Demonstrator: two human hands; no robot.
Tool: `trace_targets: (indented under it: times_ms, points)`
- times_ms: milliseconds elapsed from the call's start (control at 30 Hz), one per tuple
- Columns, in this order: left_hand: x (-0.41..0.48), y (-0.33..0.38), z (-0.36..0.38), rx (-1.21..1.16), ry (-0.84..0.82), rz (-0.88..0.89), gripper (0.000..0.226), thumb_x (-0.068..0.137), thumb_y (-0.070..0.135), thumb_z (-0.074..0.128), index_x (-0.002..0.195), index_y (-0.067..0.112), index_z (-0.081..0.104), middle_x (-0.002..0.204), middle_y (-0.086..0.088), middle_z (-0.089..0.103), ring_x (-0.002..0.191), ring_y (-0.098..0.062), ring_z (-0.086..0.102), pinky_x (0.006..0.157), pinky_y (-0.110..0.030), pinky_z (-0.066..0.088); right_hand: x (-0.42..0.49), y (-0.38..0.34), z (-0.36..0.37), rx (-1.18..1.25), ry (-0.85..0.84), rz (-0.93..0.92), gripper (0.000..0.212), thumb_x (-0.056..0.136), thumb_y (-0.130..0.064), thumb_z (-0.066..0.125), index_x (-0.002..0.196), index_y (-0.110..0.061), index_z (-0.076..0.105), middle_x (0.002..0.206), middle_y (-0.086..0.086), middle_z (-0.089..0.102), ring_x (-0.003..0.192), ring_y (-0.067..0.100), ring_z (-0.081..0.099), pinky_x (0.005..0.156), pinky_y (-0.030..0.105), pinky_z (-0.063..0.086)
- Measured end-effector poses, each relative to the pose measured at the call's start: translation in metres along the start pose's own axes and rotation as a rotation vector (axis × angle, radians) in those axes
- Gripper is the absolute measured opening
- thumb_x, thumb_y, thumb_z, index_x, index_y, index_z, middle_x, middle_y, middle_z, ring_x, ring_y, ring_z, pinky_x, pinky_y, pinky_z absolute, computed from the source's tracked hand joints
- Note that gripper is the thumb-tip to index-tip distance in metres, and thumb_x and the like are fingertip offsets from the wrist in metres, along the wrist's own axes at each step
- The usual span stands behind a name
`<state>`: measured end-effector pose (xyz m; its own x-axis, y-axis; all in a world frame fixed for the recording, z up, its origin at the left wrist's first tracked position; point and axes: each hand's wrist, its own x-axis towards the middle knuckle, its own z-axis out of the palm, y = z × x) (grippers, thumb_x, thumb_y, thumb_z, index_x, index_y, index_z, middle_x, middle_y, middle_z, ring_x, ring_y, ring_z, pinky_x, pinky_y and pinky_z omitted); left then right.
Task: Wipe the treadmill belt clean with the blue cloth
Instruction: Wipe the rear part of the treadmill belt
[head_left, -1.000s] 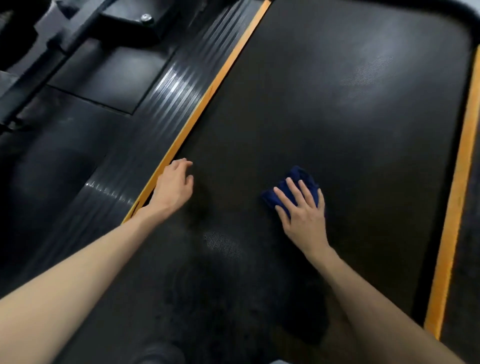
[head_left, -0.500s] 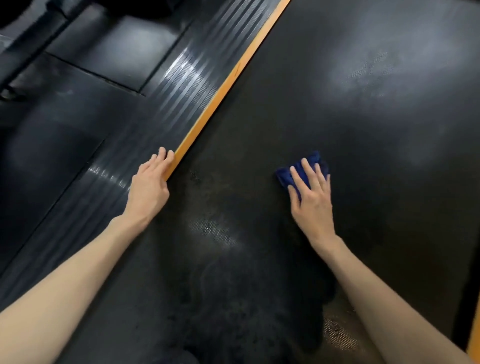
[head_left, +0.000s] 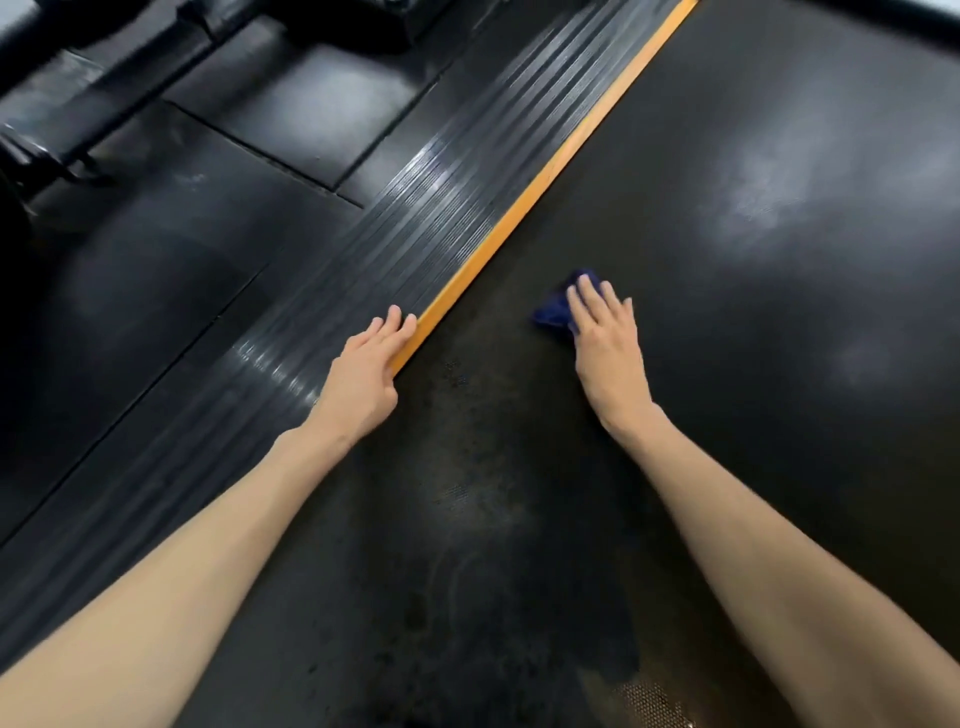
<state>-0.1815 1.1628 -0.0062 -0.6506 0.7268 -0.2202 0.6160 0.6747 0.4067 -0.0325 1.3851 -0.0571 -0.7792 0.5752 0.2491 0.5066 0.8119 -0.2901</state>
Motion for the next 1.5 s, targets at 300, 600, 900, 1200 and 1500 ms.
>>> trace_targets:
  times_ms: [300,600,900,1200,1500]
  points:
    - [-0.004,0.001,-0.015,-0.118,-0.023,0.007,0.073,0.085,-0.015,0.04,0.147,0.023,0.028,0.155,0.006,0.018,0.144,-0.014,0.014,0.111,-0.02,0.009,-0.088,-0.103,0.02,0.207,-0.279,-0.721,0.042,0.088,-0.015,0.038,0.123,-0.008,0.061,0.132,0.007,0.057,0.123,0.024,0.053,0.11,0.043,0.031]
    - [-0.007,0.012,-0.015,-0.074,-0.045,-0.039,0.076,0.087,-0.015,0.039,0.149,0.023,0.019,0.157,0.008,0.008,0.145,-0.016,0.007,0.114,-0.038,0.017,0.01,-0.052,0.014,0.145,-0.021,-0.02,0.033,0.089,-0.012,0.045,0.112,0.001,0.065,0.12,0.022,0.061,0.112,0.039,0.058,0.102,0.041,0.028]
    - [-0.006,0.005,-0.016,-0.105,0.012,-0.001,0.068,0.087,-0.009,0.041,0.145,0.024,0.032,0.153,0.008,0.025,0.141,-0.014,0.02,0.111,-0.024,0.016,-0.011,-0.075,0.015,0.233,-0.236,-0.796,0.036,0.099,-0.018,0.037,0.105,0.0,0.069,0.113,0.016,0.066,0.101,0.031,0.062,0.09,0.039,0.042]
    - [-0.005,0.011,-0.015,-0.022,-0.035,-0.021,0.079,0.082,-0.012,0.049,0.148,0.023,0.022,0.157,0.005,0.014,0.144,-0.02,0.015,0.113,-0.041,0.029,0.046,-0.061,0.011,0.164,-0.009,-0.148,0.034,0.082,-0.011,0.042,0.1,-0.004,0.069,0.111,0.014,0.066,0.093,0.035,0.06,0.087,0.035,0.04]
    - [-0.005,0.008,-0.016,-0.081,-0.043,-0.05,0.08,0.083,-0.015,0.043,0.148,0.027,0.023,0.156,0.011,0.014,0.144,-0.014,0.013,0.114,-0.042,0.024,0.003,-0.038,0.003,0.047,-0.171,-0.638,0.037,0.086,-0.018,0.042,0.11,-0.007,0.068,0.114,0.008,0.066,0.094,0.025,0.048,0.076,0.032,0.033]
